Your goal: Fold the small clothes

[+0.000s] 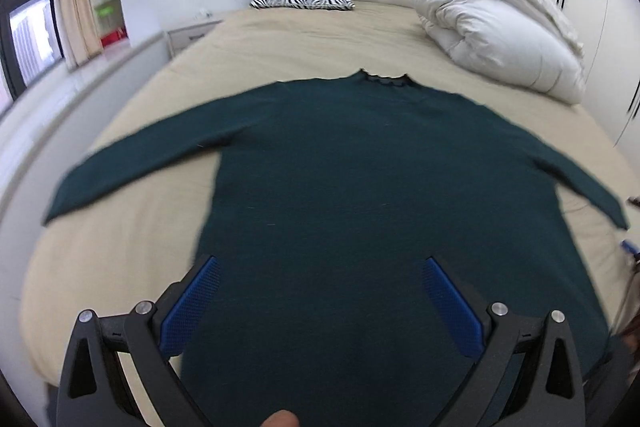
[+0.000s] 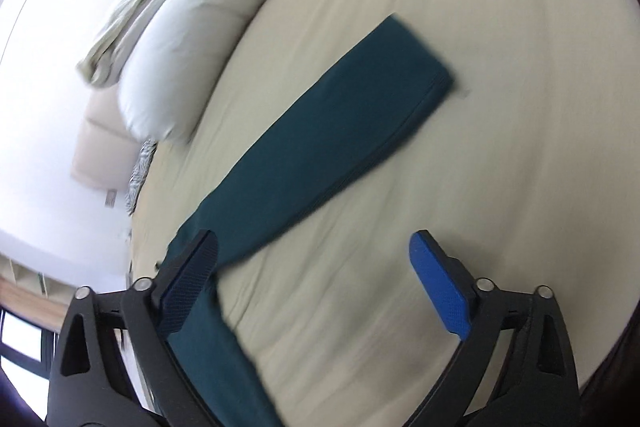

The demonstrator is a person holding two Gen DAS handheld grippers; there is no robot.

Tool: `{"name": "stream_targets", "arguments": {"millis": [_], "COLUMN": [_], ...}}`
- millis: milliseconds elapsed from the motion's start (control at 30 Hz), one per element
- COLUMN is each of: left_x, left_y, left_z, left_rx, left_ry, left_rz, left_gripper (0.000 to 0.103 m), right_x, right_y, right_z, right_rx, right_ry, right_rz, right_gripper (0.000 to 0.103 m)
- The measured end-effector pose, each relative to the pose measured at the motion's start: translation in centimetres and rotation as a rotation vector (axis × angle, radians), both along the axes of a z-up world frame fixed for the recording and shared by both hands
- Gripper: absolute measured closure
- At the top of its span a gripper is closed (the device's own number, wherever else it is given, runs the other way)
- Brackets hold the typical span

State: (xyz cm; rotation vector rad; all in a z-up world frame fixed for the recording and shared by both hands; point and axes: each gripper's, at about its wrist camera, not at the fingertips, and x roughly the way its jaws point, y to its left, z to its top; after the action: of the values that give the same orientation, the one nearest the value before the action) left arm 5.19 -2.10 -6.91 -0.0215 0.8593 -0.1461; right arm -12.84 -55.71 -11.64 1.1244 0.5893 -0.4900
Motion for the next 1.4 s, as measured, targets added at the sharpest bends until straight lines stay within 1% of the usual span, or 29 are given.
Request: {"name": "stream_targets", "arguments": {"millis": [33,67,100,167,267,333,400,433,467,500,533,567,600,667,733,800,833,867,900,967,1000,1067,1133,1233,1300,1333,1367,1400], "left_x": [0.4,0.8,1.3,1.8,2.3,2.5,2.9,3.3,3.6,4.0,4.0,4.2,4.4,4.6,4.8,4.7,4.8,5.1,5.2,5.7,5.8,6.2,6.7,7.7,8.5,8.8,9.3,9.8], "left_y": [-0.1,-0.5,-1.1,-2.0,-2.5,-2.5,-2.2,-1.7,-1.2,-0.6,-0.1,0.3,0.6,1.4,2.3,3.2,3.7,4.1,4.7,5.5,6.0,7.1,8.0,9.0,9.1,9.0,8.7,8.4], "left_z": [-0.3,-0.7,-1.2,-1.4,-1.1,-1.1,-1.3,-1.6,-1.9,-2.2,-2.4,-2.6,-2.8,-3.1,-3.1,-3.0,-2.9,-2.8,-2.7,-2.6,-2.5,-2.2,-2.0,-1.8,-1.9,-2.0,-2.2,-2.4], "left_rx": [-0.059,-0.082,-0.068,-0.02,-0.017,-0.004,-0.032,-0.064,-0.093,-0.126,-0.141,-0.155,-0.176,-0.223,-0.26,-0.293,-0.307,-0.317,-0.334,-0.349,-0.357,-0.374,-0.385,-0.397,-0.4,-0.401,-0.405,-0.411], "left_ry": [0.016,0.038,0.064,0.081,0.064,0.05,0.059,0.076,0.09,0.106,0.11,0.113,0.116,0.121,0.122,0.115,0.109,0.106,0.1,0.091,0.086,0.072,0.063,0.049,0.052,0.055,0.061,0.068], "left_rz": [-0.023,-0.04,-0.056,-0.076,-0.071,-0.078,-0.087,-0.087,-0.087,-0.079,-0.072,-0.066,-0.064,-0.061,-0.054,-0.046,-0.039,-0.034,-0.029,-0.015,-0.007,0.01,0.024,0.032,0.029,0.025,0.019,0.012], "left_gripper": [0.0,0.0,0.0,0.0,0.0,0.0,0.0,0.0,0.0,0.0,0.001,0.001,0.001,0.001,0.001,0.001,0.001,0.001,0.001,0.001,0.001,0.001,0.001,0.001,0.001,0.001,0.001,0.001], "right_x": [0.0,-0.1,-0.3,0.0,0.9,2.0,2.9,3.6,4.3,5.4,5.7,5.8,6.4,7.0,8.5,11.6,13.9,15.2,17.7,21.8,24.1,27.7,30.7,33.7,34.8,35.6,35.8,36.0], "right_y": [-1.3,-2.6,-3.8,-5.5,-7.2,-7.2,-7.4,-7.8,-8.0,-8.2,-8.1,-8.0,-7.7,-6.1,-3.9,-1.5,0.5,2.6,5.3,10.6,13.9,19.7,25.7,31.9,34.7,35.6,36.2,36.4], "right_z": [-0.5,-1.0,-1.3,-2.1,-3.2,-3.2,-3.3,-3.3,-3.2,-3.0,-2.8,-2.6,-1.9,-0.2,1.9,4.3,5.9,6.9,8.2,9.7,10.0,9.9,8.6,6.0,4.1,2.8,1.9,1.0], "right_rx": [0.012,0.025,0.036,0.051,0.055,0.058,0.059,0.053,0.046,0.042,0.03,0.015,-0.013,-0.082,-0.15,-0.195,-0.224,-0.25,-0.289,-0.341,-0.356,-0.39,-0.405,-0.417,-0.424,-0.438,-0.44,-0.42], "right_ry": [0.0,0.003,-0.002,-0.021,-0.04,-0.057,-0.064,-0.057,-0.039,-0.015,0.01,0.016,0.019,0.021,0.011,-0.018,-0.04,-0.052,-0.062,-0.077,-0.083,-0.083,-0.07,-0.04,-0.002,0.045,0.072,0.086], "right_rz": [-0.021,-0.043,-0.06,-0.083,-0.11,-0.129,-0.148,-0.152,-0.151,-0.153,-0.156,-0.157,-0.148,-0.11,-0.049,0.035,0.102,0.159,0.237,0.371,0.454,0.579,0.69,0.791,0.827,0.843,0.859,0.889], "right_gripper": [0.015,0.018,0.02,0.024,0.026,0.028,0.038,0.051,0.068,0.075,0.086,0.092,0.094,0.095,0.096,0.096,0.096,0.096,0.096,0.096,0.096,0.096,0.096,0.096,0.094,0.093,0.09,0.085]}}
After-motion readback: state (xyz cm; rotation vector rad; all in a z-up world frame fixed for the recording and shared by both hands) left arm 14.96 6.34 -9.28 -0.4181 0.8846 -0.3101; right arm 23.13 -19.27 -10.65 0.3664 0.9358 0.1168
